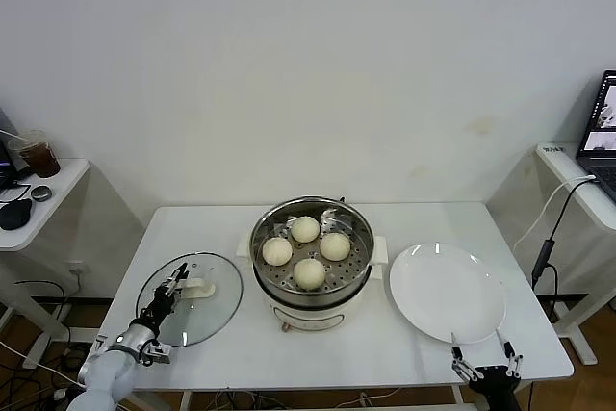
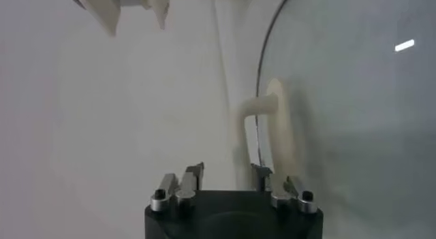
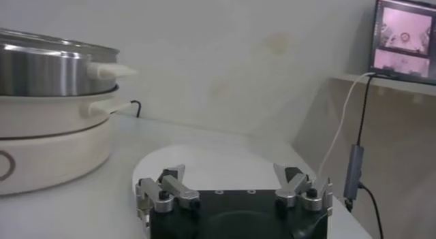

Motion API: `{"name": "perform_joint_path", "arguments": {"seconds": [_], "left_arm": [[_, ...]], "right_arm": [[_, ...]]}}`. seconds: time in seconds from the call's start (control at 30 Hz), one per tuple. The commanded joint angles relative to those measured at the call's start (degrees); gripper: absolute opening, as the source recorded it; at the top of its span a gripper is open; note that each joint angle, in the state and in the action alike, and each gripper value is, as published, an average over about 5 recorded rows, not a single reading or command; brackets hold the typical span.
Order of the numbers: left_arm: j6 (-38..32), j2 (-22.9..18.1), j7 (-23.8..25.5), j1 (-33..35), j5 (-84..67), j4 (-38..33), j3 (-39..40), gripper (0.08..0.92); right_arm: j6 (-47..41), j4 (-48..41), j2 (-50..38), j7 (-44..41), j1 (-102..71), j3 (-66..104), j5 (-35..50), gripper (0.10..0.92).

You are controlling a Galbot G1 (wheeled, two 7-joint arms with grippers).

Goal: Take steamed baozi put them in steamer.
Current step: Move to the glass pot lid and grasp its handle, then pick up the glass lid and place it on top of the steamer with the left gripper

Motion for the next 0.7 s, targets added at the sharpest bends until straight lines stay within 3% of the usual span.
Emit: {"name": "perform_joint_path", "arguments": {"seconds": [0.03,0.23,0.47,0.7], "left_arm": [[0.5,0.0,-1.1,0.9,-3.9,-0.6,-0.5,0.302],[5.1,2.6,0.1,8.3,-11.3,-13.5,-1.4,0.175],[11.5,7.3,1.4,18.7,-16.4,-30.4,-5.6,0.171],[19.6,14.0,14.2,20.7,-26.0,-43.1,-10.8,0.171]], "right_arm": [[0.1,0.1,0.0,-0.1,0.0,-0.4,-0.2,0.823],[0.5,-0.1,-0.5,-0.2,0.0,-1.0,-0.7,0.823],[0.8,-0.6,-1.3,-0.3,0.4,-2.9,-1.2,0.823],[1.1,-0.3,-2.4,-0.8,0.3,-4.1,-1.1,0.823]]}}
